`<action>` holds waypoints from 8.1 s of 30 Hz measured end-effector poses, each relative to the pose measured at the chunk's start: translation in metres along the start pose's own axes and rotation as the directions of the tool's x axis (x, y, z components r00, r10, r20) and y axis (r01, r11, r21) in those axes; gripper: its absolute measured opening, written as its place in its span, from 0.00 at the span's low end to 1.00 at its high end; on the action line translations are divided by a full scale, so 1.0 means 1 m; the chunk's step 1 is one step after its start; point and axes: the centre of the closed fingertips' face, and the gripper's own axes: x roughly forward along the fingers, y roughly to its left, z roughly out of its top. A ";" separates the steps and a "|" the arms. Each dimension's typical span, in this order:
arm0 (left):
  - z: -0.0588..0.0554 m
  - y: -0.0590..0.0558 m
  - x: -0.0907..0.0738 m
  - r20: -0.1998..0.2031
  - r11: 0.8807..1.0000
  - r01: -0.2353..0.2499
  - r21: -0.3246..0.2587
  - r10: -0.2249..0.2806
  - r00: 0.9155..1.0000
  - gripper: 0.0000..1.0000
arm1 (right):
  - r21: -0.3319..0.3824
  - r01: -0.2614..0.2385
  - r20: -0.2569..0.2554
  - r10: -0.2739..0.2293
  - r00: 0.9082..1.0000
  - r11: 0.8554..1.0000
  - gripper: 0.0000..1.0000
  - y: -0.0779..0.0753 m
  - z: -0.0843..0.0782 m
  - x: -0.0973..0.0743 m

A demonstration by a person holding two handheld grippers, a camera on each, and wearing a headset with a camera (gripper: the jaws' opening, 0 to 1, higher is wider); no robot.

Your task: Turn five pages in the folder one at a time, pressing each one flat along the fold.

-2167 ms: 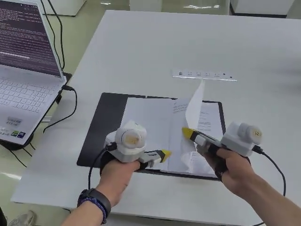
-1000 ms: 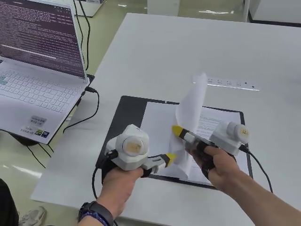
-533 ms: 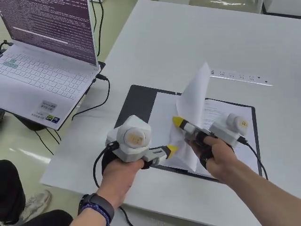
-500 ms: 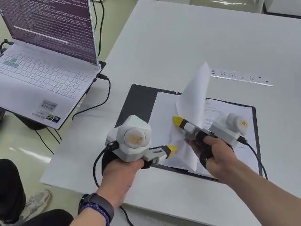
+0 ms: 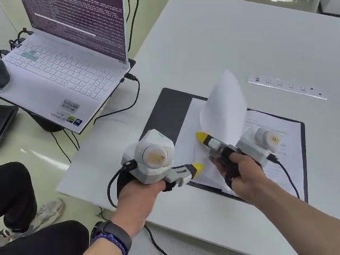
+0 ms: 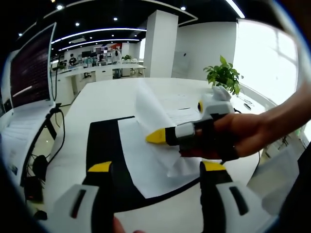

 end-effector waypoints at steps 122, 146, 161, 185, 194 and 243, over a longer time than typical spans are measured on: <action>-0.092 0.027 0.046 -0.238 0.996 -0.031 -0.082 0.011 0.971 0.00 | -0.157 0.023 -0.058 -0.033 0.998 0.987 0.25 -0.054 0.023 -0.071; -0.093 0.027 0.047 -0.247 0.997 -0.043 -0.064 0.026 0.969 0.00 | -0.178 0.091 0.028 -0.088 0.996 0.980 0.02 -0.091 0.056 -0.063; -0.093 0.027 0.048 -0.263 0.998 -0.043 -0.042 0.030 0.964 0.00 | -0.085 0.116 0.124 -0.105 0.987 0.990 0.00 -0.112 0.086 -0.045; -0.094 0.027 0.049 -0.267 0.999 -0.029 -0.039 0.018 0.964 0.00 | 0.052 0.168 0.304 -0.176 0.936 0.984 0.00 -0.129 0.141 -0.017; -0.094 0.027 0.051 -0.268 0.999 -0.030 -0.042 0.018 0.963 0.00 | 0.023 0.182 0.283 -0.181 0.942 0.983 0.00 -0.142 0.157 -0.005; -0.094 0.025 0.048 -0.268 1.000 -0.015 -0.007 0.012 0.963 0.00 | -0.105 0.098 0.130 -0.084 0.988 0.990 0.00 -0.082 0.034 -0.066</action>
